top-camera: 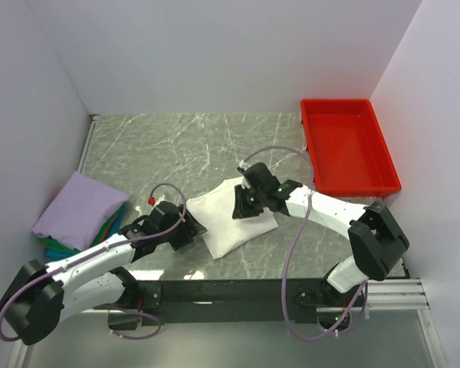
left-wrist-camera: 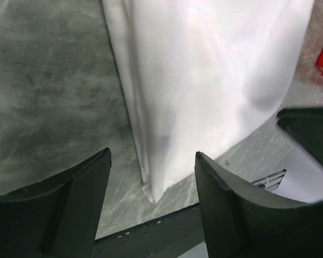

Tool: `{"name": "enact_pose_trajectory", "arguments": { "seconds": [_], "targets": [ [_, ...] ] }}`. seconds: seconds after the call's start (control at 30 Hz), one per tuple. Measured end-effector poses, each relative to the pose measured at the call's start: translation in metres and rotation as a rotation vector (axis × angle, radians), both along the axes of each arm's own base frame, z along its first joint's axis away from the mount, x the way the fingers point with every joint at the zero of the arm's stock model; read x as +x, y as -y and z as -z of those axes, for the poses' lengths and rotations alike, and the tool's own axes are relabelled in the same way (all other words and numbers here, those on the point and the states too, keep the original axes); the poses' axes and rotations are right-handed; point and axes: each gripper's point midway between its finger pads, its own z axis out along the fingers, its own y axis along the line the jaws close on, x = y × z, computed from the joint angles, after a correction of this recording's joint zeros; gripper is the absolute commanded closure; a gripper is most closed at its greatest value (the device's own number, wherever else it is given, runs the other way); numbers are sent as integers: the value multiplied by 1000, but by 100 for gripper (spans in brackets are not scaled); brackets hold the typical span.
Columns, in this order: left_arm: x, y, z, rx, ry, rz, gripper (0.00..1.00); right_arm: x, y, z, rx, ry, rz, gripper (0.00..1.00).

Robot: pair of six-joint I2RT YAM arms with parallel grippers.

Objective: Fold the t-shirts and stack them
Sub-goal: Neatly place the folded tshirt to the corner

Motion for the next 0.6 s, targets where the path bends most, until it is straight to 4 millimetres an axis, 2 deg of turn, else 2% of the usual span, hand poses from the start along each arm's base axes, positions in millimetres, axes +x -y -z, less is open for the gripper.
{"name": "enact_pose_trajectory", "arguments": {
  "seconds": [0.13, 0.23, 0.4, 0.6],
  "targets": [
    [5, 1, 12, 2, -41, -1, 31, -27, 18, 32, -54, -69, -12, 75],
    [6, 0, 23, 22, -65, 0, 31, -39, 21, 45, -77, -96, -26, 75],
    [10, 2, 28, 24, -71, -3, 33, -39, 17, 53, -89, -90, -30, 75],
    [22, 3, 29, 52, -62, -32, 35, -41, 26, 65, -120, -87, -14, 75]
  ]
}}
